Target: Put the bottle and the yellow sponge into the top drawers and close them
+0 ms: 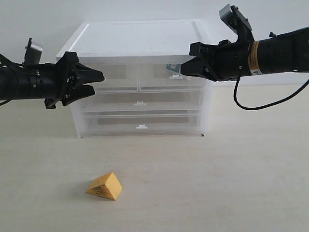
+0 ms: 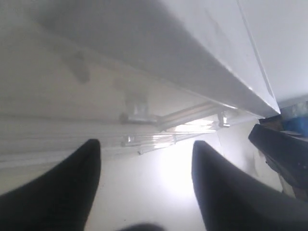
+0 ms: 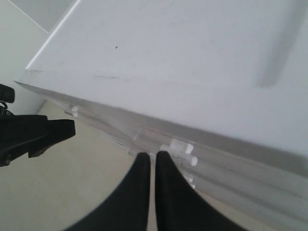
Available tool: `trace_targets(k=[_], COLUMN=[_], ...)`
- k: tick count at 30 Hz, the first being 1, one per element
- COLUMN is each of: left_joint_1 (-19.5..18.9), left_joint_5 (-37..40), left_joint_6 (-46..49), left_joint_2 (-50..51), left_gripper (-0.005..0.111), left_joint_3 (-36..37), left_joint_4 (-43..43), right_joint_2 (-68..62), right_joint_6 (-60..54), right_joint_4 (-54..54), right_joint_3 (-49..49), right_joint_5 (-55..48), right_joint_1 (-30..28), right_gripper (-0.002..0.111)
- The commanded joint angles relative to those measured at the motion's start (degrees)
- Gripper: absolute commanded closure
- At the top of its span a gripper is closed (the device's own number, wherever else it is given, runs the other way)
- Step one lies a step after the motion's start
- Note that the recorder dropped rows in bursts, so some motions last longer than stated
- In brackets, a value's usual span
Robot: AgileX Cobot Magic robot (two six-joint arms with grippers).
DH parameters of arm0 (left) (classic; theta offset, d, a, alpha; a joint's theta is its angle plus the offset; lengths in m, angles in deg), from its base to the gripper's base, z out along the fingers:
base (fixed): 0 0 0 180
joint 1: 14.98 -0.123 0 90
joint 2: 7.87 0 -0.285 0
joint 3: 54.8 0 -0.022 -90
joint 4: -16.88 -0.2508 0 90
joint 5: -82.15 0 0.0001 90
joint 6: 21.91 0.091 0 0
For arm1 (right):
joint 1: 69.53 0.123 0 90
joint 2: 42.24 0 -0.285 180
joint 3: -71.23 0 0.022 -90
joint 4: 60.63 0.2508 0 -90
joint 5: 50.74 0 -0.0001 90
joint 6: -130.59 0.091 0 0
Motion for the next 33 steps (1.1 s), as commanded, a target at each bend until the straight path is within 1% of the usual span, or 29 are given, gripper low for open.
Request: trace_targets(k=[1,3,11,15,19,25,33], left_joint_1=[0.0,0.0,0.0,0.0,0.0,0.3,0.3], left_joint_5=[-0.9,-2.1,-2.1,-2.0,-2.0,-1.9,1.2], left_joint_6=[-1.0,-1.6,-1.6,-1.6,-1.6,-1.6,-2.4], left_joint_2=[-0.1,-0.1,-0.1,-0.1,-0.1,0.5,3.5], left_gripper=[0.054,0.054,0.054,0.054,0.054,0.059,0.059], left_joint_3=[-1.7,-2.4,-3.4,-3.4,-3.4,-3.5,-4.6], left_joint_4=[0.6,0.6,0.6,0.6,0.6,0.6,0.6], right_joint_2=[0.3,0.3,0.3,0.3,0.3,0.3,0.3], right_joint_6=[-0.8,-1.1,-2.8,-4.7,-5.0,-5.0,-5.3], right_joint_4=[-0.7,-0.7,0.7,3.3,3.6,3.6,3.6], right_joint_3=[-0.4,-0.4,-0.4,-0.4,-0.4,-0.4,-0.4], right_joint_5=[-2.7,-3.6,-8.9,-8.9,-8.9,-8.7,-8.4], right_joint_1=[-0.5,-0.5,-0.5,-0.5,-0.5,-0.5,-0.5], right_gripper=[0.108,0.108,0.108,0.108,0.108,0.108,0.108])
